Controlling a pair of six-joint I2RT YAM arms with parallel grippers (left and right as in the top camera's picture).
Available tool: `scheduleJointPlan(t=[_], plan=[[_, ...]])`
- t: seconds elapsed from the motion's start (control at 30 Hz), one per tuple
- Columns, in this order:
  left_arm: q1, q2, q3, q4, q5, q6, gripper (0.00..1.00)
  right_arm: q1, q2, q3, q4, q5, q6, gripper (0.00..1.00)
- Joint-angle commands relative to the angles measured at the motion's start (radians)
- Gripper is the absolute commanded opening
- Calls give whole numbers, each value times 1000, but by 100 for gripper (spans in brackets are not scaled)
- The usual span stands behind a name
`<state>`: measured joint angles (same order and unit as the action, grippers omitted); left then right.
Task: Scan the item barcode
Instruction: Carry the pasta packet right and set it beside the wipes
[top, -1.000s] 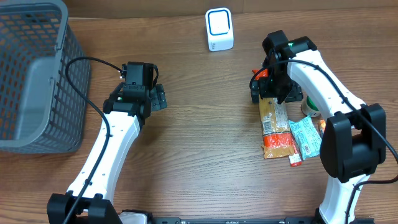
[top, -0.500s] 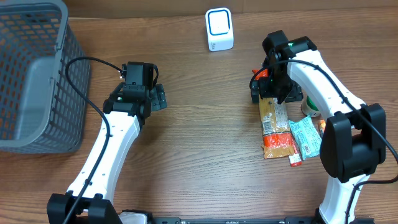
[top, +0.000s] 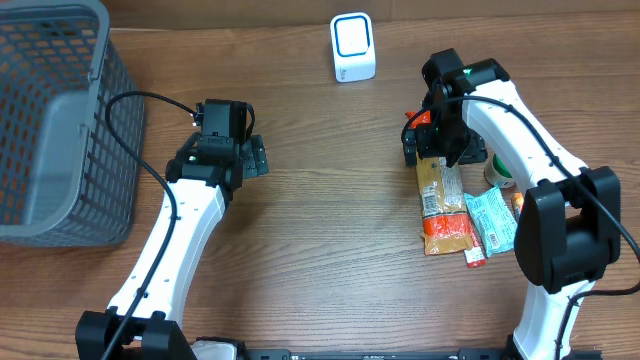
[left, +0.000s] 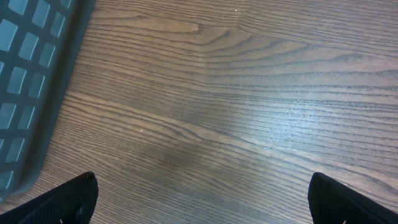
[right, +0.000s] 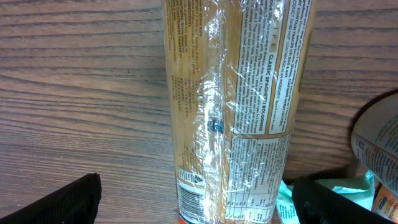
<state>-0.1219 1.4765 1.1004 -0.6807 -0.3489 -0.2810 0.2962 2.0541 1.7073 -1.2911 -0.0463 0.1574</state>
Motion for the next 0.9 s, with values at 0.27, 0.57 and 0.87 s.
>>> scheduleJointPlan(t=[0.27,0.57,0.87], plan=[[5,8,6,4,-17,8,100,0,-27,14,5,3,3,100],[5,8,6,4,-16,8,100,-4,-149,14,8,3,3,100],[5,8,6,4,-17,8,100,-12,-563,14,18,14,-7,100]])
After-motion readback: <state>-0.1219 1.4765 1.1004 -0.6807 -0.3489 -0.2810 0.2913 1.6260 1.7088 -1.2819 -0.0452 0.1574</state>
